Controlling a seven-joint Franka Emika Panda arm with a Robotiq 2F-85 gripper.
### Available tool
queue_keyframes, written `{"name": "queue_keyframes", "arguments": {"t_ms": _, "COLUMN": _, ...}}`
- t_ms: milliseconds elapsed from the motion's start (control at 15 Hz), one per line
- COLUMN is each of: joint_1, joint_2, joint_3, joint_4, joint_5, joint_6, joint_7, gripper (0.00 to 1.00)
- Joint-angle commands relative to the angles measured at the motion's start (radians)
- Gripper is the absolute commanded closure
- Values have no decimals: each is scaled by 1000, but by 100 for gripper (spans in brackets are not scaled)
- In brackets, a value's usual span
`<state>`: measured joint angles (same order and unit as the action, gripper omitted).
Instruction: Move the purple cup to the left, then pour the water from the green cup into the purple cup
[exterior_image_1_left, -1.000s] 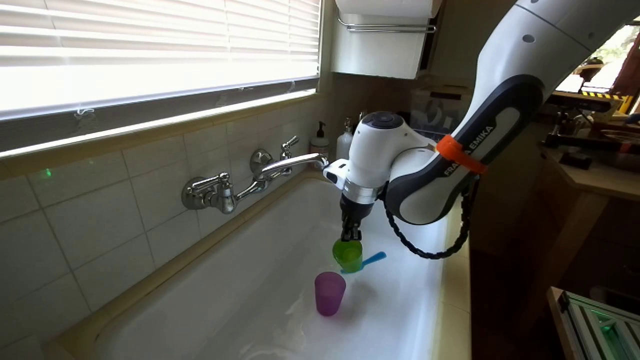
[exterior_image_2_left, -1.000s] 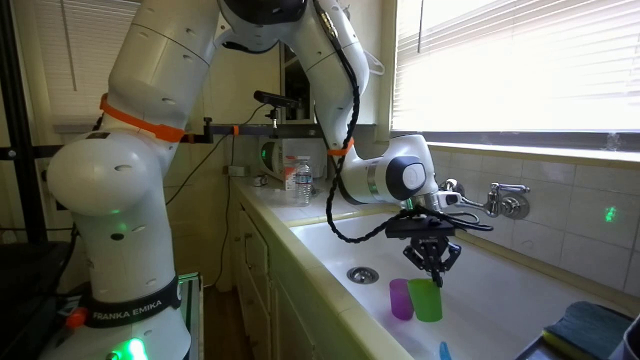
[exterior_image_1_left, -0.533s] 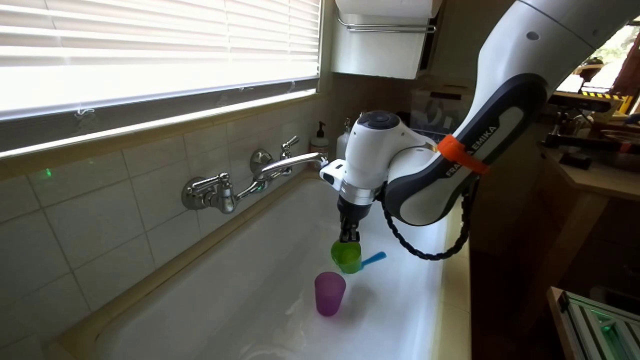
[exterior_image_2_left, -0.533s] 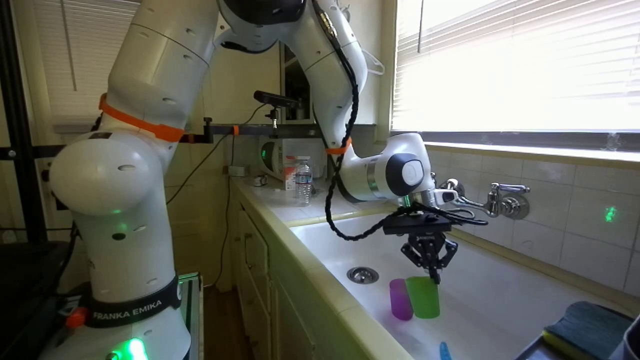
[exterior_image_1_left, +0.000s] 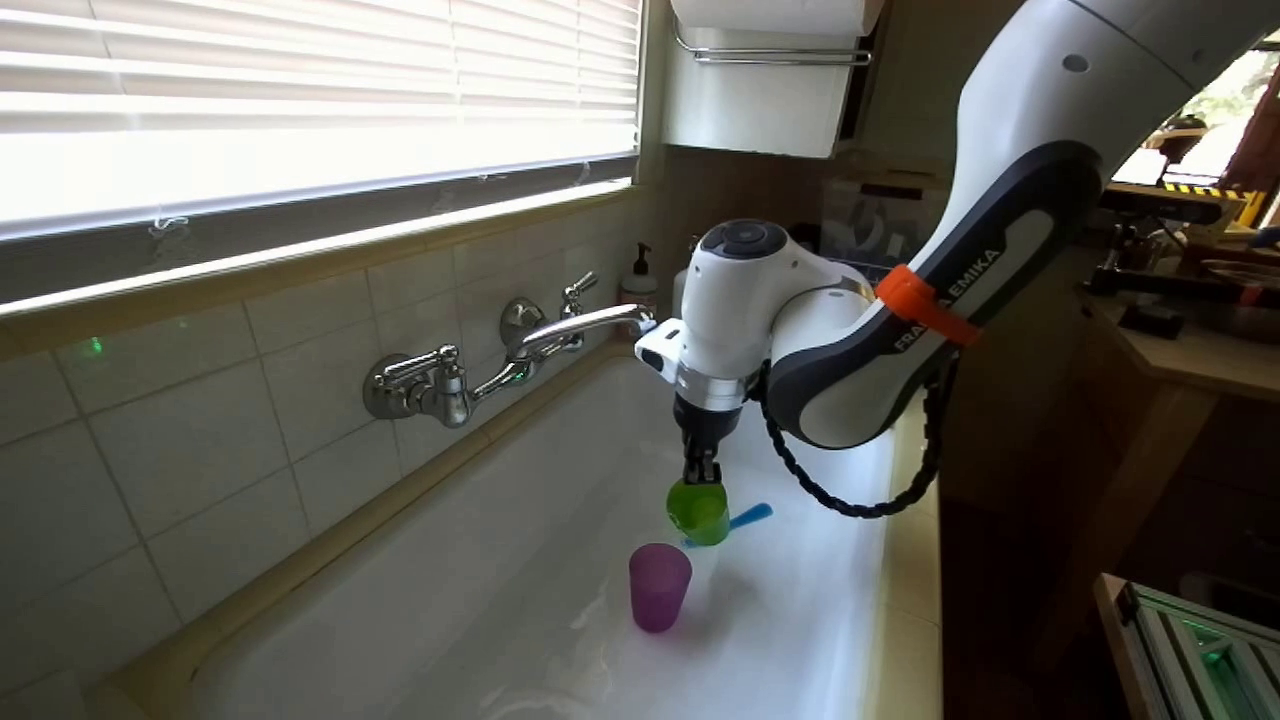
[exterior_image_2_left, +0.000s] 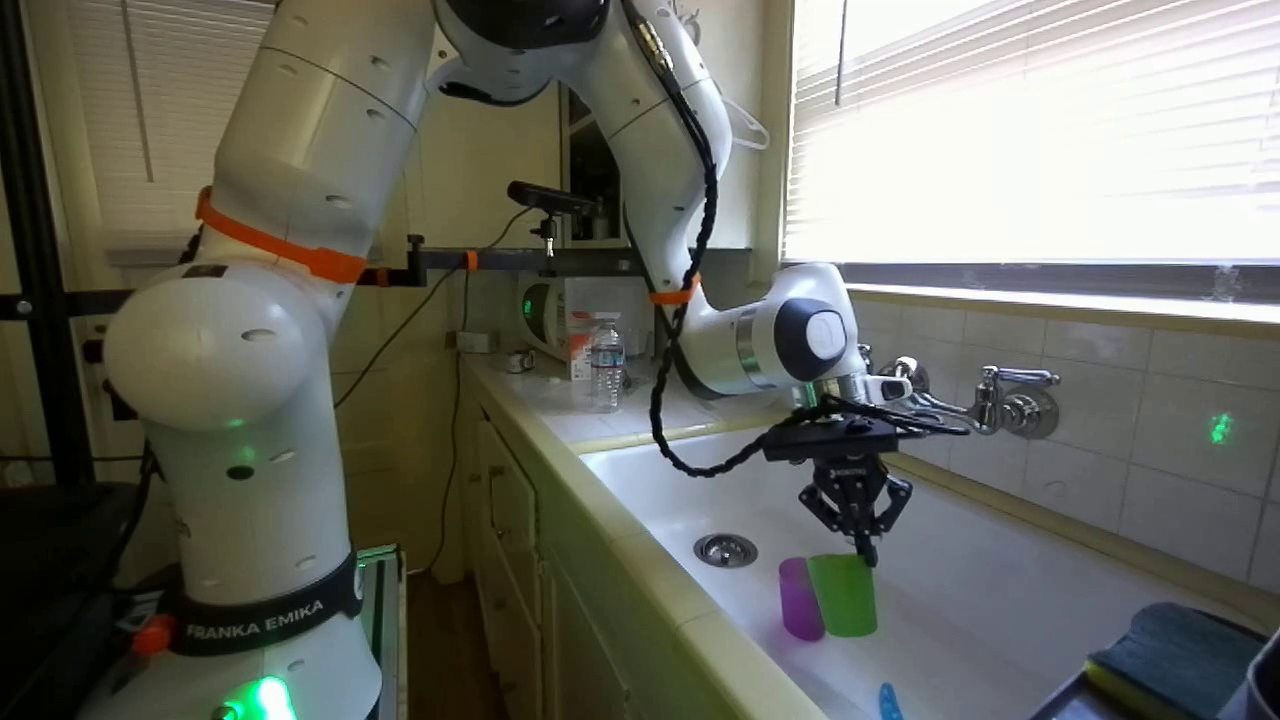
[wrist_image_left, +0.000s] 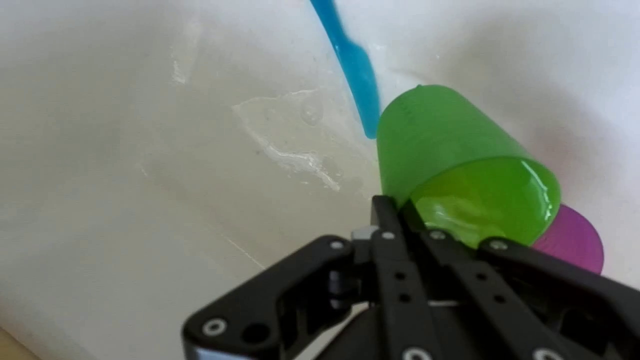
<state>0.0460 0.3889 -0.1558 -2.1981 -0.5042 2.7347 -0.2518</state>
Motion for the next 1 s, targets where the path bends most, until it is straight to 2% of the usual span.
{"name": "queue_keyframes", "arguments": {"t_ms": 0, "joint_1": 26, "joint_2": -19, "joint_3": 2, "joint_4": 33, "joint_5": -41, "joint_6": -62, "joint_7": 34, "gripper": 99}}
{"name": "queue_keyframes", "arguments": {"t_ms": 933, "joint_1": 66, "joint_2": -20, "joint_3": 12, "joint_4": 76, "joint_5": -81, "joint_6": -66, "joint_7": 71, "gripper": 99}}
